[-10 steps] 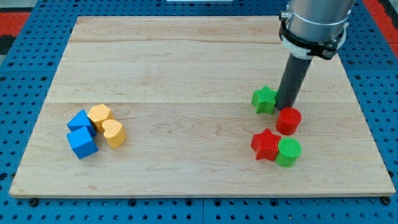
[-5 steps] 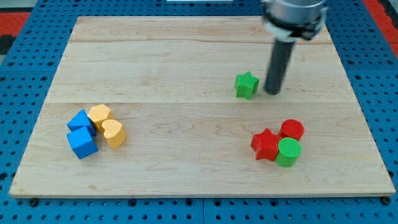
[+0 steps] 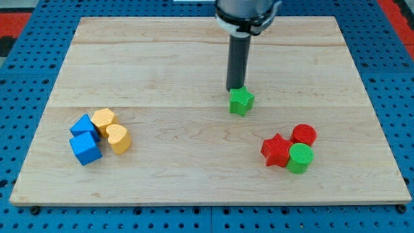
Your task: Move green star into red star
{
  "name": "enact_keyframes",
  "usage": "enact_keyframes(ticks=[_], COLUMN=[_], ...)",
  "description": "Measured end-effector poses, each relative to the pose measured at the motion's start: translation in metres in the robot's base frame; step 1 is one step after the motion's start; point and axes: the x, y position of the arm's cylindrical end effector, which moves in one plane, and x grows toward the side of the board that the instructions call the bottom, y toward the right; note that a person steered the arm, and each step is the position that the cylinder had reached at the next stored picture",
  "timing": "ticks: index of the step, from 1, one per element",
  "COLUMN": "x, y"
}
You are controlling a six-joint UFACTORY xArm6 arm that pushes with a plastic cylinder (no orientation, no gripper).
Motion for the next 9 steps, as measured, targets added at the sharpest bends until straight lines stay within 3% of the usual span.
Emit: enact_keyframes(ticks=[4,8,9], x=[0.098,0.110,0.103], y=[0.023,0.026,-0.014])
